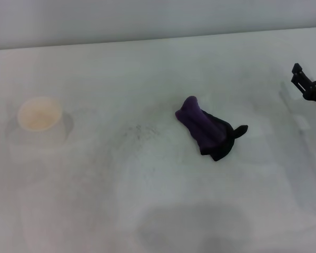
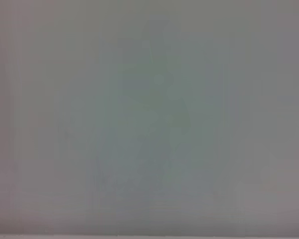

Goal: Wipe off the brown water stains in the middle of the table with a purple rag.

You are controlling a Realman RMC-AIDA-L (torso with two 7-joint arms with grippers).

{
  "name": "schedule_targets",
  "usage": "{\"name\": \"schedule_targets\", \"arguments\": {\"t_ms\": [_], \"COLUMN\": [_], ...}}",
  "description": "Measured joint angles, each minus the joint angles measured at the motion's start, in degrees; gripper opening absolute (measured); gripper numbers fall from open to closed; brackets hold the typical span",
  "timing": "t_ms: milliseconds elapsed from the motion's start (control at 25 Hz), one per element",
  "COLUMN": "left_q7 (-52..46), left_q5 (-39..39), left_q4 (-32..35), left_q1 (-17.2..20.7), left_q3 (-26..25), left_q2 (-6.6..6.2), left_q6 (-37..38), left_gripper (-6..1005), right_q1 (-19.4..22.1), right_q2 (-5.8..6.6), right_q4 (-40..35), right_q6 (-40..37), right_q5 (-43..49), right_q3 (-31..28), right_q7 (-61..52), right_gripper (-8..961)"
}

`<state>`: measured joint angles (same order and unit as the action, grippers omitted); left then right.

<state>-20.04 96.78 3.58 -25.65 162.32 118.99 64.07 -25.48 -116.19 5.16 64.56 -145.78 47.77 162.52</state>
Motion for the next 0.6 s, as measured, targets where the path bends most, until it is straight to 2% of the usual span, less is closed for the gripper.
{"name": "schedule_targets", "arguments": {"t_ms": [280, 600], "left_q7": [0.87, 0.89], "left_q5": [0.02, 0.12], "left_q4": [-0.08, -0.15], "left_q1": [-1.25, -1.33], "left_q3": [-0.04, -0.08], "left_q2": [-0.07, -0.15], "left_q6": [-4.04, -4.30], "left_gripper": [893, 893], "right_q1": [-0.31, -0.44], "right_q2": [0.00, 0.00], "right_q4": [0.01, 0.49], "right_q6": [-0.49, -1.05], "right_q5": [-0.06, -0.11], "right_q3": [0.40, 0.48], "right_q7": [-3.14, -6.55], "right_gripper": [829, 829]}}
